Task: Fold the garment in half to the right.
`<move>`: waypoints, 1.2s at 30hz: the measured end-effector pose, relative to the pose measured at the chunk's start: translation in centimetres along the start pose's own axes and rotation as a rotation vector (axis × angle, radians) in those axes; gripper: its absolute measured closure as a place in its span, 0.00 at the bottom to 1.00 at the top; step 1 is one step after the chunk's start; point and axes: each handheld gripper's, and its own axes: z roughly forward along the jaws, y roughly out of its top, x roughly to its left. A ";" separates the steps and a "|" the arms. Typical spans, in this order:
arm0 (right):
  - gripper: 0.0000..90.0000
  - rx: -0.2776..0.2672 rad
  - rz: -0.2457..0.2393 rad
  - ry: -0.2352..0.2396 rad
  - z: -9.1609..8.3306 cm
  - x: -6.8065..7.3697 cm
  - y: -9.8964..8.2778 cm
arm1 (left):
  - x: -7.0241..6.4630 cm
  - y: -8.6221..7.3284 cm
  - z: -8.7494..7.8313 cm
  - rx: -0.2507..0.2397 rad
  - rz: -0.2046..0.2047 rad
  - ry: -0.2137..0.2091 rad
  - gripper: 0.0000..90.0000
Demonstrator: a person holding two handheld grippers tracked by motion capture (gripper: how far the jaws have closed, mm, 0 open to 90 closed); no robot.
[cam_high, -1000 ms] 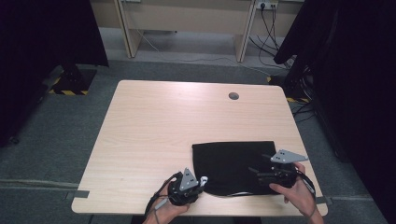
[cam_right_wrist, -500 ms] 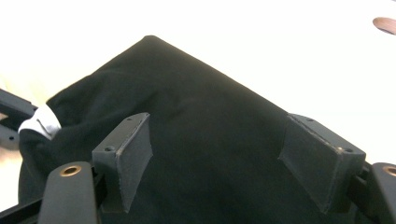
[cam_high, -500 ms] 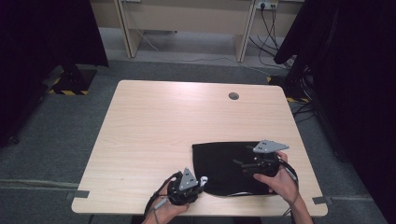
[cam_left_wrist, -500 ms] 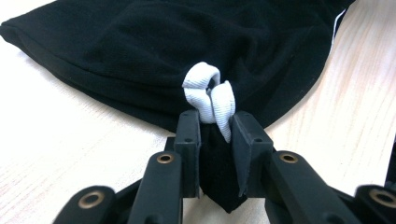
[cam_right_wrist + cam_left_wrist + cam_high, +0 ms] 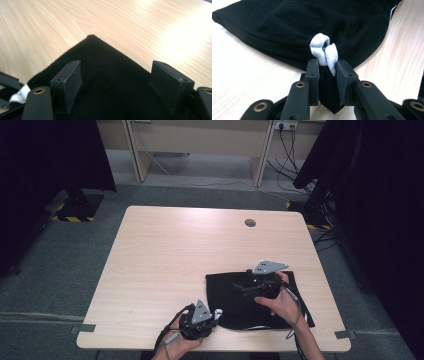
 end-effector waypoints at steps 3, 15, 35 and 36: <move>0.30 0.001 -0.005 0.012 0.8 0.2 0.6 | 0.0 0.0 0.0 0.000 -0.002 -0.001 0.81; 0.32 0.026 -0.036 0.049 4.3 0.9 2.5 | 0.0 0.0 0.0 -0.002 -0.004 -0.010 0.81; 0.38 0.104 -0.064 0.095 10.3 1.7 4.0 | 0.1 -0.1 -0.1 0.000 -0.010 -0.009 0.81; 0.39 0.108 -0.065 0.096 10.6 1.8 4.0 | 0.1 -0.1 -0.1 -0.002 -0.014 -0.012 0.81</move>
